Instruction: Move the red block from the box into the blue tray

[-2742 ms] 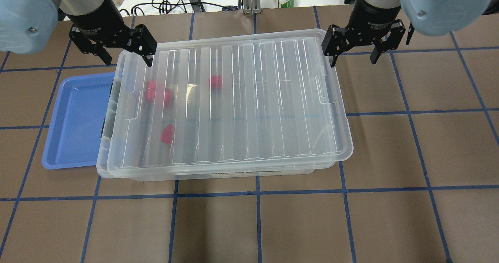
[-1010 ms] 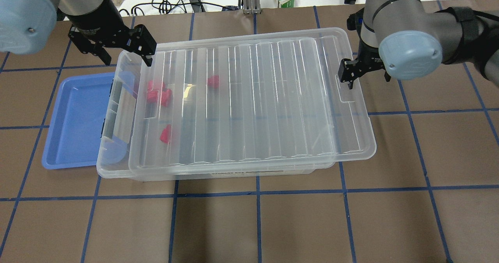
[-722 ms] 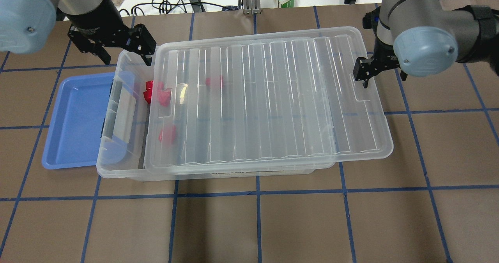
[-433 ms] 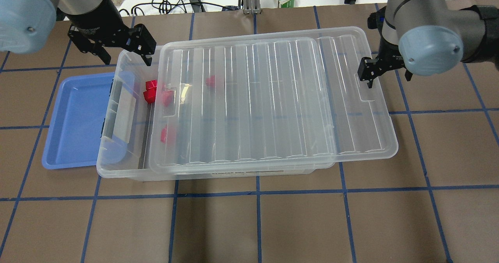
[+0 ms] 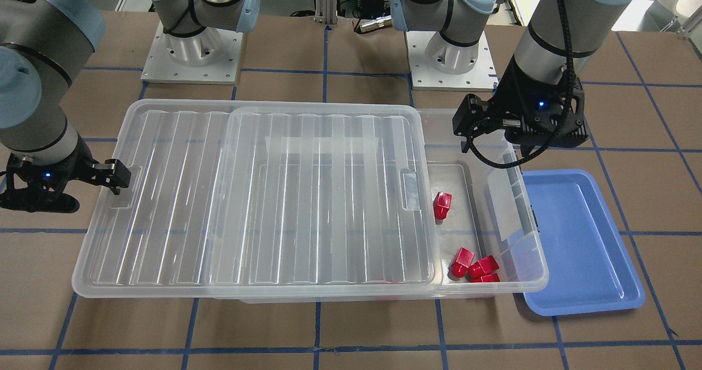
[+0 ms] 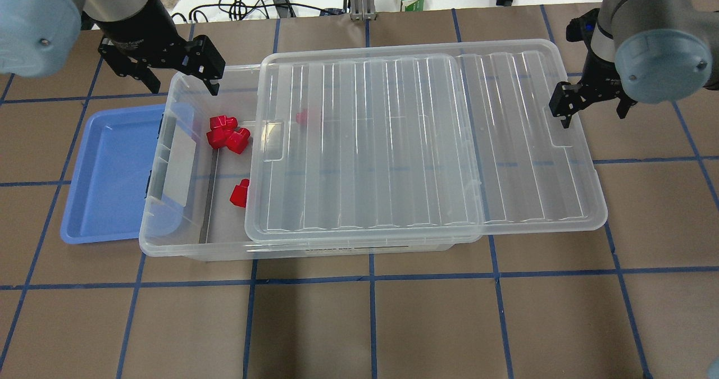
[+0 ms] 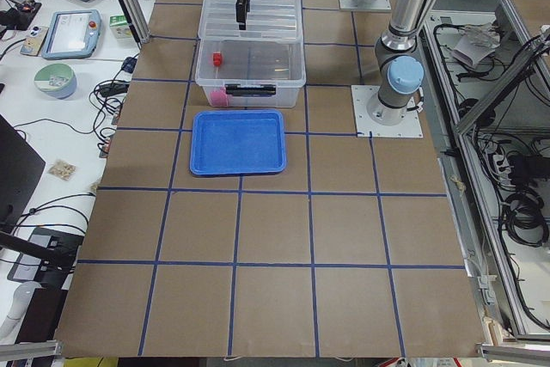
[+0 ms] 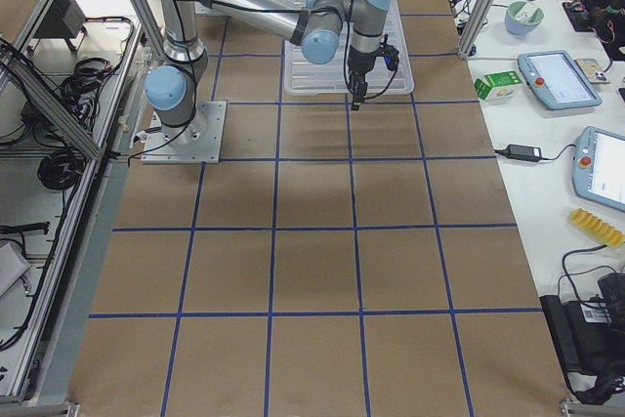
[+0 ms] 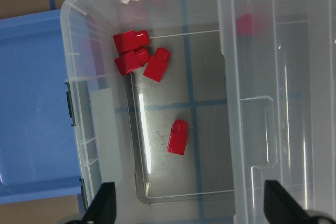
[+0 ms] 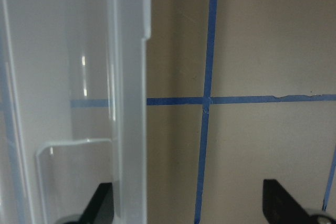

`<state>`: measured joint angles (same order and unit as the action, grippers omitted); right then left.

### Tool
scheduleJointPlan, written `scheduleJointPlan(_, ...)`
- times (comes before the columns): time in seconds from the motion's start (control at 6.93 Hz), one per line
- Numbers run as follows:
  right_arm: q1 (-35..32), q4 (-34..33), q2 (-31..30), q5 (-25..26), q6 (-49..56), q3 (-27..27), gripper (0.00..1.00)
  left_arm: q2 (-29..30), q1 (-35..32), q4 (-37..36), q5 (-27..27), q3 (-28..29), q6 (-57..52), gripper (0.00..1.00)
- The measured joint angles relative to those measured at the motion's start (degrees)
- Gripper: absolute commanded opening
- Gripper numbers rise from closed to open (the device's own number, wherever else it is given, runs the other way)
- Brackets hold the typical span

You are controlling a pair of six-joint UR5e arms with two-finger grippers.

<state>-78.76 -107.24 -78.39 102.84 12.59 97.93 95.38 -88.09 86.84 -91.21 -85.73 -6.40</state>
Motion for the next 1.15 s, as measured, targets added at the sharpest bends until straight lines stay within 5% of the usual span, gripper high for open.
scheduleJointPlan(1.15,0.54,0.95,-0.85,2.17,3.11,-0.41,1.00,0.03,0.43,0.00,0.07,0.15,-0.13,1.00)
